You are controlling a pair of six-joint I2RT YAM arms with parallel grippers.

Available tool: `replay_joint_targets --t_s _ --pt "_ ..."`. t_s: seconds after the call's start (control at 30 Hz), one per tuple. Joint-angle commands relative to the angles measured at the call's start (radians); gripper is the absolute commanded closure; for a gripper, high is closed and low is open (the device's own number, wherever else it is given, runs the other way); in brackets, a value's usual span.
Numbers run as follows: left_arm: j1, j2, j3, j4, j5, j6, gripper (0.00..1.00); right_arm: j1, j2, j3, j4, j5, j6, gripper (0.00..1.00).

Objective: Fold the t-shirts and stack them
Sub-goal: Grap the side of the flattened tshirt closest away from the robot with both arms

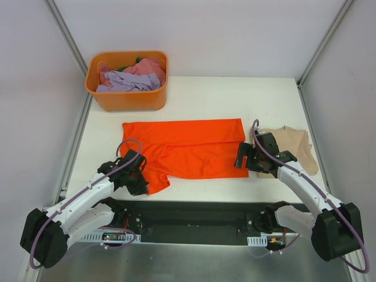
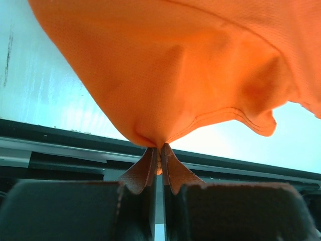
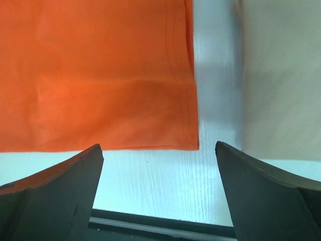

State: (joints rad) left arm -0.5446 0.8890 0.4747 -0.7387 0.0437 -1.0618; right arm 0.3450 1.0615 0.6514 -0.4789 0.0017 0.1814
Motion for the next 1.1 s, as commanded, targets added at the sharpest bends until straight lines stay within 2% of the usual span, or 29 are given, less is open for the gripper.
replay_joint_targets --t_s 0.0,0.17,0.33,0.63,0.8,1.07 --pt "-0.009 -0.042 0.057 -0.005 -0.019 0.033 1.00 0.044 -0.018 -0.052 0.005 -0.045 0.018 0.07" --pt "-0.009 -0.068 0.085 -0.005 -0.030 0.034 1.00 0.089 0.015 -0.050 -0.024 0.090 0.061 0.19" --pt "-0.008 -0.113 0.094 -0.005 -0.038 0.029 1.00 0.094 0.048 -0.061 -0.029 0.130 0.107 0.40" --pt "-0.006 -0.091 0.110 -0.007 -0.073 0.013 1.00 0.097 0.104 -0.070 -0.007 0.167 0.138 0.44" --pt "-0.005 -0.101 0.122 -0.007 -0.093 0.005 1.00 0.097 0.150 -0.070 0.019 0.152 0.151 0.56" --pt "0.002 -0.094 0.136 -0.007 -0.105 0.013 1.00 0.097 0.196 -0.065 0.031 0.155 0.156 0.58"
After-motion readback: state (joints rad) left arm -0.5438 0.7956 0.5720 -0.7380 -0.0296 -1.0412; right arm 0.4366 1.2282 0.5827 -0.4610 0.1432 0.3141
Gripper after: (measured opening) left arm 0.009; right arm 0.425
